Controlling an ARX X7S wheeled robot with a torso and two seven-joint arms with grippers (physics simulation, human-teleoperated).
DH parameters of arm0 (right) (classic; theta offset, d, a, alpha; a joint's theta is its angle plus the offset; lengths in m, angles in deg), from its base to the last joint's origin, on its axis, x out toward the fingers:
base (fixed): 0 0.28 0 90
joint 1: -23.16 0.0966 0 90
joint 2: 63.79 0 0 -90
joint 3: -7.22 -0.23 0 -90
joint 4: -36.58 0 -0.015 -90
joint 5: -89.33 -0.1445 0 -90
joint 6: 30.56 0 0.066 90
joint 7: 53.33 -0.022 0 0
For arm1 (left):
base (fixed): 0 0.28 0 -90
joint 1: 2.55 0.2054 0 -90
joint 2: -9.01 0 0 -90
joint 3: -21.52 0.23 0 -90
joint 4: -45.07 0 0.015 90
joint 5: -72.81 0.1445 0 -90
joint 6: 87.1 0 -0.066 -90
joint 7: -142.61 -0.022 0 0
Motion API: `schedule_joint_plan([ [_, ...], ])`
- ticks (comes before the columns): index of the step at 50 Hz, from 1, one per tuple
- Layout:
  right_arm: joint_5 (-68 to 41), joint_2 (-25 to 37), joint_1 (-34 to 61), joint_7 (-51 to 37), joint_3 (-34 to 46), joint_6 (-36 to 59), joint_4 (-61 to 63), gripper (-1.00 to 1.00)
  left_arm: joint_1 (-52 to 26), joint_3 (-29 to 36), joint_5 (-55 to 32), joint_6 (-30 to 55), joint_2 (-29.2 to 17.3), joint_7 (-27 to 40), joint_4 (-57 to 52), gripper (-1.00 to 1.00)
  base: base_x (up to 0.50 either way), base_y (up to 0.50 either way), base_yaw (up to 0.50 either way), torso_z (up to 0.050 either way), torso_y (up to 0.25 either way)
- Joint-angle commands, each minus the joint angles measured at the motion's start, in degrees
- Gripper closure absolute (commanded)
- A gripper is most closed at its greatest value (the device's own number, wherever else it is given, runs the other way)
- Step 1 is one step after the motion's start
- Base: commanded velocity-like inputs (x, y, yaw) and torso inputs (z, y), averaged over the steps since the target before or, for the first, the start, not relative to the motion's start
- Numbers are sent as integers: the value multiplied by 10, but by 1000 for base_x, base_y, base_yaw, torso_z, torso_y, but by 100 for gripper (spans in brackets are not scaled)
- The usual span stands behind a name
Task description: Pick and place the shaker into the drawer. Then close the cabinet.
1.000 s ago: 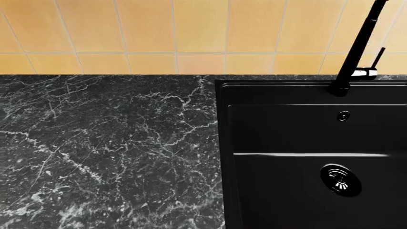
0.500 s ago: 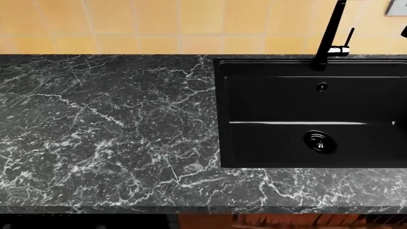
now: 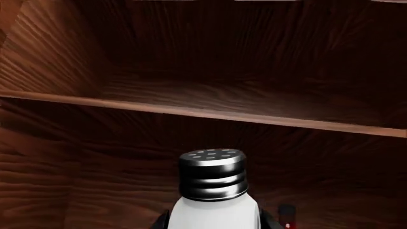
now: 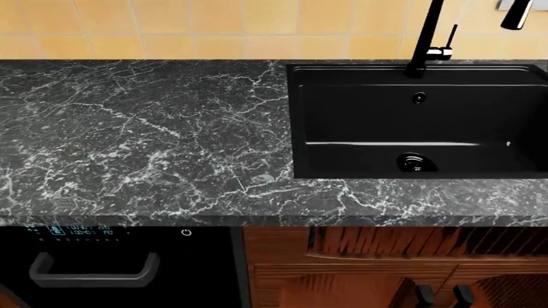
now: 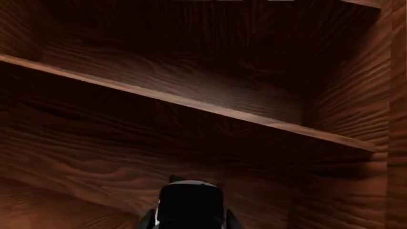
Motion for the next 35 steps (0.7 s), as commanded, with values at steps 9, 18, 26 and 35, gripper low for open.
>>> schedule_joint_plan([
  [9,42,-16,-491,77,-19,447,813,100,490,60,-339,213,-256,276,-817,100,0,0,0,0,0],
  [18,47,1,-592,83,16,541,961,100,611,27,-408,211,-346,336,-971,100,0,0,0,0,0],
  [26,29,-26,-606,66,-33,585,1021,100,664,-2,-474,206,-389,389,-1043,100,0,0,0,0,0],
  [35,31,-26,-633,75,-9,586,1055,100,704,-17,-515,191,-404,420,-1071,100,0,0,0,2,1],
])
